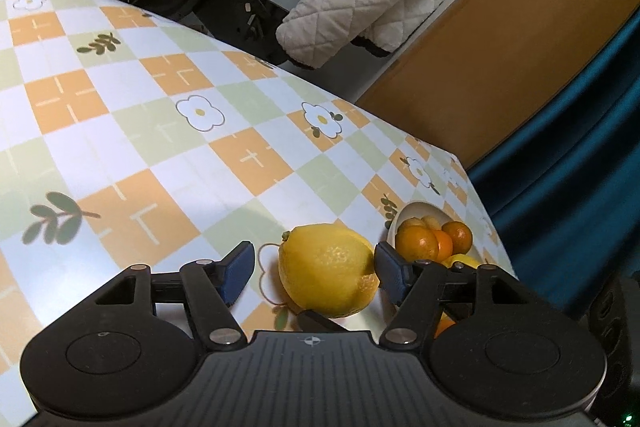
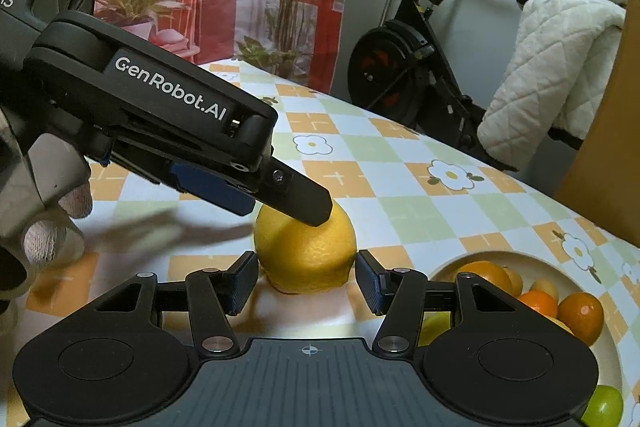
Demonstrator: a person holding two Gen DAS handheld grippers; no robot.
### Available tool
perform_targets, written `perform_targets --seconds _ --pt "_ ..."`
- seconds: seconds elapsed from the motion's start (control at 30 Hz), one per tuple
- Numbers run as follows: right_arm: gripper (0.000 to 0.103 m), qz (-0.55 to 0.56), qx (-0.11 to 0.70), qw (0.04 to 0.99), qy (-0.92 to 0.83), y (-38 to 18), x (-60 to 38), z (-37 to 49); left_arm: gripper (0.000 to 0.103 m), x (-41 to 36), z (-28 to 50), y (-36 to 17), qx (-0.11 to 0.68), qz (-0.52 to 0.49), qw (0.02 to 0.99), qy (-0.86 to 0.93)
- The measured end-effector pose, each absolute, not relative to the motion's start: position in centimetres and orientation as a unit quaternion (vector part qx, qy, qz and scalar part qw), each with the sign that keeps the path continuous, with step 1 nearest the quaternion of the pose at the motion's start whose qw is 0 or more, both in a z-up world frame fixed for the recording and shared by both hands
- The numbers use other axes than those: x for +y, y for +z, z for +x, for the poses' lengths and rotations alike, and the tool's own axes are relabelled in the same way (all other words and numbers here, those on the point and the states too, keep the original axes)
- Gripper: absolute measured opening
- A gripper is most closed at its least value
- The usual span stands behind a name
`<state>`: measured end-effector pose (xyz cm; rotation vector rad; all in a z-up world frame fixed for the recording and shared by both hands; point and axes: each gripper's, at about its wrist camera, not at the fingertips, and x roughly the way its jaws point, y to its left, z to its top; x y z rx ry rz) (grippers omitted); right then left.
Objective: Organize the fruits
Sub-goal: 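Close the left tool around the second lemon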
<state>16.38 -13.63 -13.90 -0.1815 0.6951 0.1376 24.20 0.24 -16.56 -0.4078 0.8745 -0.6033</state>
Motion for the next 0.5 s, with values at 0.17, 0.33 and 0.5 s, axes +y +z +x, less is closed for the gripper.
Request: perform_targets --seconds 0.17,0.33,0.5 --pt "0.05 -0.081 0.339 0.935 0.065 -14.0 -13.7 16.3 0.061 -0.3 24.3 -17.1 0.416 -0.209 0.835 -0.293" --pt "0.049 -0.069 0.338 0.936 0.065 -14.0 -13.9 16.2 0.06 -0.8 23.7 -16.7 0.406 -0.188 0.845 -0.294" --pt "0.049 -0.053 0.337 0.938 0.07 -13.8 -14.0 15.8 0.06 -1.0 22.8 -15.9 0.4 -0.162 0.855 -0.288"
